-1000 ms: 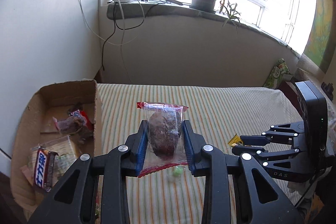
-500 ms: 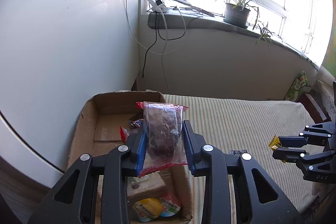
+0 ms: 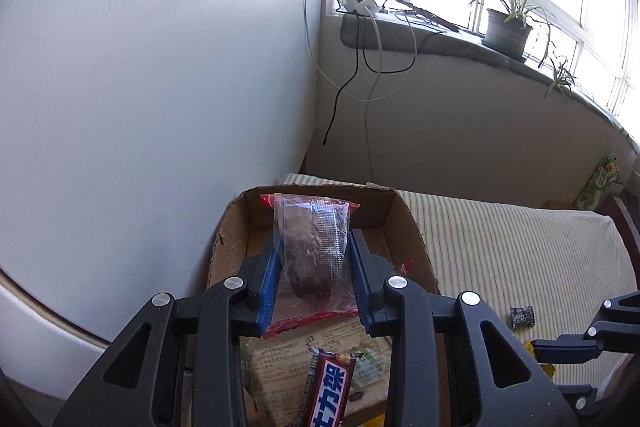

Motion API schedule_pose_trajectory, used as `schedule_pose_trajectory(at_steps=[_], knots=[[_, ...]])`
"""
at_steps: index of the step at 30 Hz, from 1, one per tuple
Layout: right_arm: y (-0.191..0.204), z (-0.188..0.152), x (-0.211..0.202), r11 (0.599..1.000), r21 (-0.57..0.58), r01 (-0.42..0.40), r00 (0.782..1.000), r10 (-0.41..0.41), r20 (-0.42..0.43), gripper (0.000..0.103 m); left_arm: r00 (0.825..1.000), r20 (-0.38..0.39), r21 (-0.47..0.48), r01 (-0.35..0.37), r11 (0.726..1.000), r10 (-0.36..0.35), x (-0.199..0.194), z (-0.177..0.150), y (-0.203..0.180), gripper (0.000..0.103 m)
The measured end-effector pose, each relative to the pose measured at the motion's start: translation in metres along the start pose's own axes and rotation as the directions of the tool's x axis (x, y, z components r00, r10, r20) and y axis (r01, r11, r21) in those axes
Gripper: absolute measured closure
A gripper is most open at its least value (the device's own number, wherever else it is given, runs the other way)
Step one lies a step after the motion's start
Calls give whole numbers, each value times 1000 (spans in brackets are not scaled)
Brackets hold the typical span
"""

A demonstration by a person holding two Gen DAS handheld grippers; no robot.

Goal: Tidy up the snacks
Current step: 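Drop the clear bag and yellow candy into the box, opening both tools, then grasp the green candy with the left tool while the right grasps the black candy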

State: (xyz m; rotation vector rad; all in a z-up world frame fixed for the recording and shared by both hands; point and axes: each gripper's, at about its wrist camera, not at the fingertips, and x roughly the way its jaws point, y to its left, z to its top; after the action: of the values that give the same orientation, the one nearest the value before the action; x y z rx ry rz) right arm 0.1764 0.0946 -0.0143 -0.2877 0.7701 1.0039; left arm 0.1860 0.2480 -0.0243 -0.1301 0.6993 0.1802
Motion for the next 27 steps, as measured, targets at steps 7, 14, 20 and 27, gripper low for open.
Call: schedule_pose_trajectory(at_steps=[7, 14, 20, 27], knots=[[21, 10, 24, 999, -35, -25, 1000, 24, -13, 64, 1000, 12, -24, 6, 1000, -6, 1, 5, 7, 54], [14, 7, 7, 1000, -22, -11, 1000, 12, 29, 51, 999, 47, -27, 4, 1000, -2, -16, 1, 9, 54], [-3, 1, -11, 1000, -6, 30, 999, -30, 44, 51, 997, 79, -12, 5, 1000, -4, -35, -4, 2, 54], [-31, -9, -33, 995, 28, 93, 993, -94, 77, 39, 995, 98, 54, 7, 999, -12, -56, -12, -24, 54]])
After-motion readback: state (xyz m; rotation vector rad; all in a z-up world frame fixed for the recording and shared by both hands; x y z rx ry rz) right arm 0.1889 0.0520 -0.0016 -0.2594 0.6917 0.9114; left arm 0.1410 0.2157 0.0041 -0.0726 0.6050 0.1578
